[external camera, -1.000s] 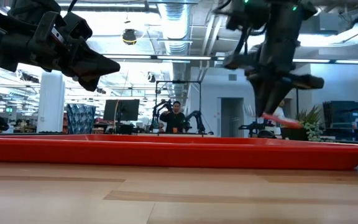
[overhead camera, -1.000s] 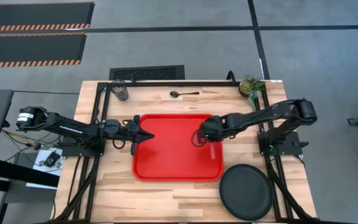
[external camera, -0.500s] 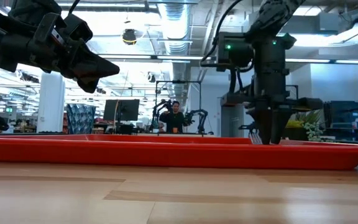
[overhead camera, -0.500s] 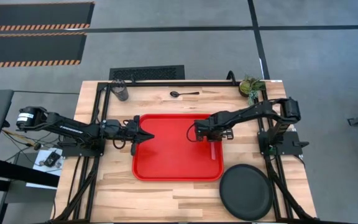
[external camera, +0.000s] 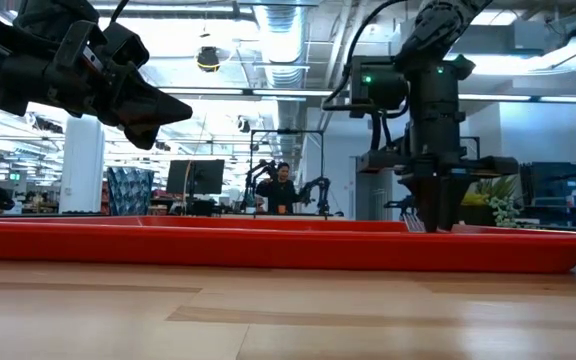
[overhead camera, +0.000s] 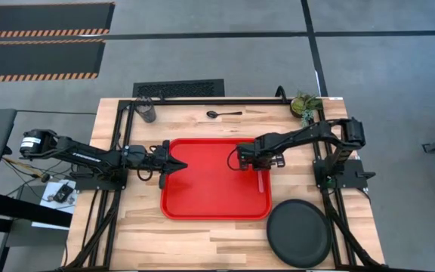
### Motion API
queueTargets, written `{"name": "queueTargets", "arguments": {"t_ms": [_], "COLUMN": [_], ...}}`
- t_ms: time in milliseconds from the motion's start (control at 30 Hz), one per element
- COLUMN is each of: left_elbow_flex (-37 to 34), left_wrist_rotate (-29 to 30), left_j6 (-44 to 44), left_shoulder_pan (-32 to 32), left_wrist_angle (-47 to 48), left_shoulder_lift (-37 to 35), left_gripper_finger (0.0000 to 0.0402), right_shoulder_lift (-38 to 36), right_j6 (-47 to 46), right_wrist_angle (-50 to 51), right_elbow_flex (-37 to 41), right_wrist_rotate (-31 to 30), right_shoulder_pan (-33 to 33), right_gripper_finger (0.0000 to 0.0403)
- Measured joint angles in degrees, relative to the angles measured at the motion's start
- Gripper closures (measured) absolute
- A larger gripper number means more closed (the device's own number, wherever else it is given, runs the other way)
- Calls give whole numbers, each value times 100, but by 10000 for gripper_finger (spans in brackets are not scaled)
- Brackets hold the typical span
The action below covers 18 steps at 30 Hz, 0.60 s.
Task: Pick and place plate/cup/fork/spoon on tray
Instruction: Put the red fork on the red tray
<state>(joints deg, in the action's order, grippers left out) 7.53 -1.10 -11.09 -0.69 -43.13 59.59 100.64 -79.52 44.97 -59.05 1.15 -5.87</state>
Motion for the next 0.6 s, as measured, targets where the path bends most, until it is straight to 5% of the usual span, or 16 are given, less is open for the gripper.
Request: {"name": "queueTargets", "arguments": {"t_ms": [600], "left_elbow_flex": [0], "left_wrist_rotate": [0], "left_j6": [-7], "left_shoulder_pan": [0], "left_wrist_angle": [0], "left_shoulder_lift": [0], "left_gripper_finger": [400], "right_shoulder_lift": [0], "right_j6": [52], "right_wrist_angle": [1], "right_elbow_flex": [0], "right_wrist_rotate": [-24], "right_shoulder_pan": [2], "right_gripper_finger": [319]}}
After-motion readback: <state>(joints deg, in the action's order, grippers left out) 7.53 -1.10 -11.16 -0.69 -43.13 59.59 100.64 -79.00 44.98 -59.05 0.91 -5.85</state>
